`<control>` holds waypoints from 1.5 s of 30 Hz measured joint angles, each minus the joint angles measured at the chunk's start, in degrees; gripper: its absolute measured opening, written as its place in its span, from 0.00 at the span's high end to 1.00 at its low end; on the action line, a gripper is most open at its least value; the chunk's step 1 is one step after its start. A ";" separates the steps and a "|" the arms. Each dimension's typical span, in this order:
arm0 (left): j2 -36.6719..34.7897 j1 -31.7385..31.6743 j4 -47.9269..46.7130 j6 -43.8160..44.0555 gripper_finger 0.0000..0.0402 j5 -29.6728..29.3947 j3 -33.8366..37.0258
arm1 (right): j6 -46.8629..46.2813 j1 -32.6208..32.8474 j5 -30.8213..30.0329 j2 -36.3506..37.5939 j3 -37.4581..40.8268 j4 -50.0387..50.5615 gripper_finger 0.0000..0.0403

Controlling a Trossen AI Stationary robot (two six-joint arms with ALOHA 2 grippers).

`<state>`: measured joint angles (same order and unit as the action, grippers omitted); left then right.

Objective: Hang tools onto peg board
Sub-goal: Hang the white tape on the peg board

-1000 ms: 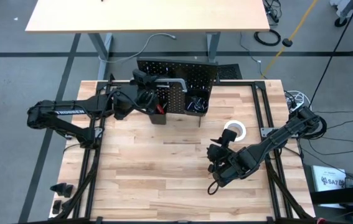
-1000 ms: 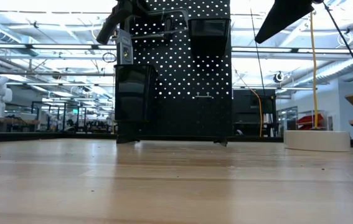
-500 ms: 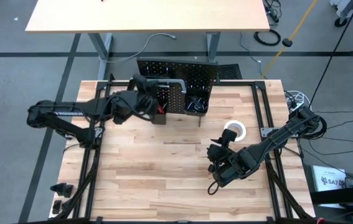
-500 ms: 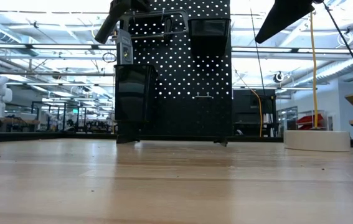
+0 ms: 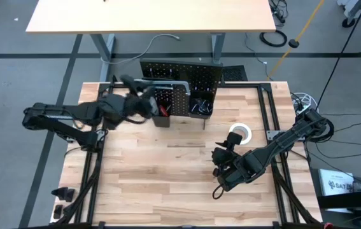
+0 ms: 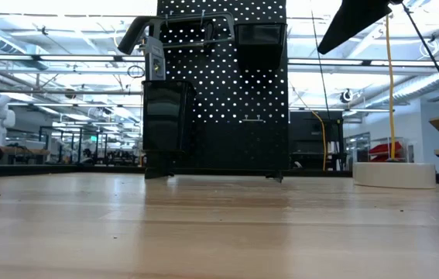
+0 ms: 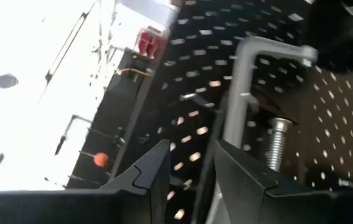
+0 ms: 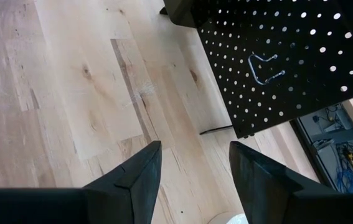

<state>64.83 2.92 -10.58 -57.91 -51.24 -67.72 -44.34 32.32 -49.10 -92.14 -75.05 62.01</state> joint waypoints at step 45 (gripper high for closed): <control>-4.65 29.09 32.93 68.07 0.68 3.21 42.32 | -50.96 11.19 16.44 3.89 7.17 25.62 0.55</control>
<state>60.18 32.01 22.34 10.16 -48.04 -25.40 -95.29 43.51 -32.67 -88.25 -67.88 87.63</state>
